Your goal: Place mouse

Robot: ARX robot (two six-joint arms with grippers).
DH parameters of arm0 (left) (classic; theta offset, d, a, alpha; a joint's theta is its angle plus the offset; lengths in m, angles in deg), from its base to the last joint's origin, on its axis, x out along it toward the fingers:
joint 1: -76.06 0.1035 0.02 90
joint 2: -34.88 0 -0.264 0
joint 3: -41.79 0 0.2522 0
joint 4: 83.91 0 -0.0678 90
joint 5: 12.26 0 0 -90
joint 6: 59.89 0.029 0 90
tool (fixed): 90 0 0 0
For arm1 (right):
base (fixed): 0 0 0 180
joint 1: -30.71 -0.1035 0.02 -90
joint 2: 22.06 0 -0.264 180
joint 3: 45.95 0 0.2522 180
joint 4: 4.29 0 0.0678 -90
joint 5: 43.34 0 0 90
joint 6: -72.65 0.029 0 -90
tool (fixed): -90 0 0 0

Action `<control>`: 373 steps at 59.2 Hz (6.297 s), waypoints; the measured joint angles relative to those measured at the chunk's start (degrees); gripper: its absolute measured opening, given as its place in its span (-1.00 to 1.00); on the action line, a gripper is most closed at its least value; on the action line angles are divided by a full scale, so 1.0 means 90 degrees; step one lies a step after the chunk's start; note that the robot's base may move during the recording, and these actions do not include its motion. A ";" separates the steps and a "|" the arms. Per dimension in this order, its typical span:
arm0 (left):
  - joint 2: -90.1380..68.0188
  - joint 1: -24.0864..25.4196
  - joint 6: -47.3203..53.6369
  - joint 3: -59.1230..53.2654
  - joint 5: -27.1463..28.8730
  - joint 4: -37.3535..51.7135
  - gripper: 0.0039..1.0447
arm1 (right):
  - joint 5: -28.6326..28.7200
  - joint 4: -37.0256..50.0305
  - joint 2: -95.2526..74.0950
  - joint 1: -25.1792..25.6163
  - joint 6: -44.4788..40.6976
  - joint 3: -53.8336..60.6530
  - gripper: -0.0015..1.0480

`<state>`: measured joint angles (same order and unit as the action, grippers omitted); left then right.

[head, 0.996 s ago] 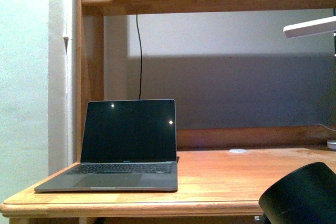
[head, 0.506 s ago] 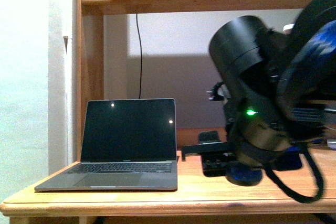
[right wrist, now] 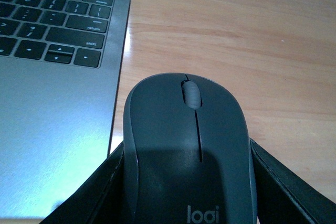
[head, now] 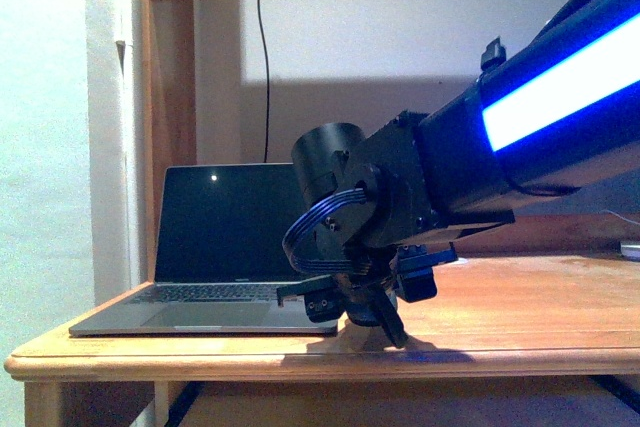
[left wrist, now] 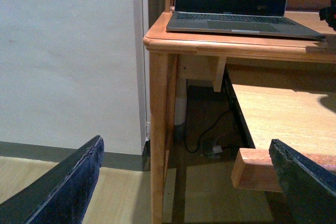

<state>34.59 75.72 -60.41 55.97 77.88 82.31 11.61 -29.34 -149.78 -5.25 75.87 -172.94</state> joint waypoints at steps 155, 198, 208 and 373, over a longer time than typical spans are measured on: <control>0.0000 0.0000 0.0000 0.0000 0.0000 0.0000 0.86 | 0.9593 0.5945 0.6081 0.5416 -0.0588 1.1052 0.86; 0.0002 0.0000 0.0000 0.0000 0.0000 0.0000 0.86 | 0.9901 0.5139 0.6390 0.4930 -0.1630 1.1531 0.86; 0.0000 0.0000 0.0000 0.0000 0.0000 0.0000 0.86 | 0.8988 0.6188 0.5404 0.3939 -0.1214 1.1387 0.86; 0.0005 0.0005 0.0005 0.0000 -0.0010 0.0000 0.86 | 0.3915 0.1173 1.4243 0.4017 -0.0279 1.2541 -0.30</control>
<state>34.63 75.77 -60.36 55.97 77.80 82.31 46.84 -18.78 -21.59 30.90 73.36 -60.07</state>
